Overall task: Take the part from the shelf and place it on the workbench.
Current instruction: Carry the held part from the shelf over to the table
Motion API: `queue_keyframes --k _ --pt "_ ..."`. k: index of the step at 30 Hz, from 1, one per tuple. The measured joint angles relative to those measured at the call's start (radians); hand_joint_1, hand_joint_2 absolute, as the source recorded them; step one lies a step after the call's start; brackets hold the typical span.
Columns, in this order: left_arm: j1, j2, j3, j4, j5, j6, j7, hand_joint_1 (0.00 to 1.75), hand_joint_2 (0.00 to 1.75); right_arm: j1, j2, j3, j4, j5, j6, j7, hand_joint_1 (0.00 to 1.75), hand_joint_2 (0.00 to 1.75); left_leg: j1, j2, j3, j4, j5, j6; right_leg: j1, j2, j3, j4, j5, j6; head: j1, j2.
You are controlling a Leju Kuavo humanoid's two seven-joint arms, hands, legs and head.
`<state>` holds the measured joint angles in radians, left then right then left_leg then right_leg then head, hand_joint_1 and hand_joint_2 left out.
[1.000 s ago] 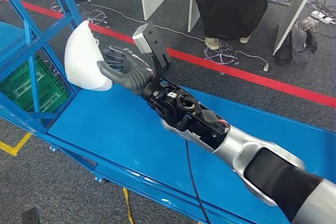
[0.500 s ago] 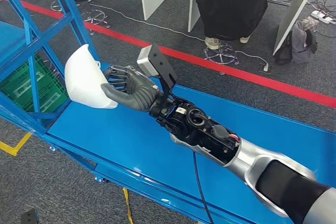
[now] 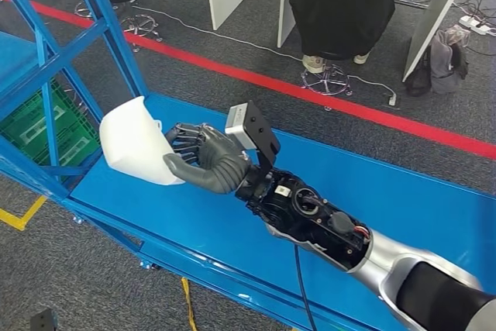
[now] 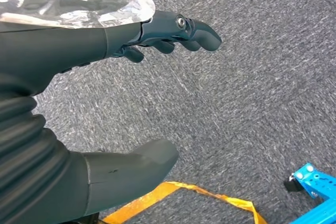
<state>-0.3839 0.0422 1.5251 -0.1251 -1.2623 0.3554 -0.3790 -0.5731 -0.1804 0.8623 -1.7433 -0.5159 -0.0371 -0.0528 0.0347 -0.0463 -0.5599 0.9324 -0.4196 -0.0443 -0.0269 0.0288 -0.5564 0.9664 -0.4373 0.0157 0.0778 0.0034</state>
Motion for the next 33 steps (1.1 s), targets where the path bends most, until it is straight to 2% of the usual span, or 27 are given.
queue_keyframes --k 12,33 --pt "0.007 0.006 0.0 0.0 0.024 -0.017 -0.007 0.0 1.75 0.097 -0.022 -0.063 -0.063 0.051 0.075 -0.082 1.75 1.75 0.0 0.0 0.0 0.0 -0.001 0.001 0.0 0.0 0.0 0.0 0.0 0.0 0.0 0.0" --pt "0.01 0.007 0.0 0.0 0.03 -0.027 -0.01 0.0 1.75 0.142 -0.023 -0.122 -0.09 0.105 0.087 -0.075 1.75 1.75 0.0 0.0 0.0 0.0 -0.001 0.001 0.0 0.0 0.0 0.0 0.0 0.0 0.0 0.0"
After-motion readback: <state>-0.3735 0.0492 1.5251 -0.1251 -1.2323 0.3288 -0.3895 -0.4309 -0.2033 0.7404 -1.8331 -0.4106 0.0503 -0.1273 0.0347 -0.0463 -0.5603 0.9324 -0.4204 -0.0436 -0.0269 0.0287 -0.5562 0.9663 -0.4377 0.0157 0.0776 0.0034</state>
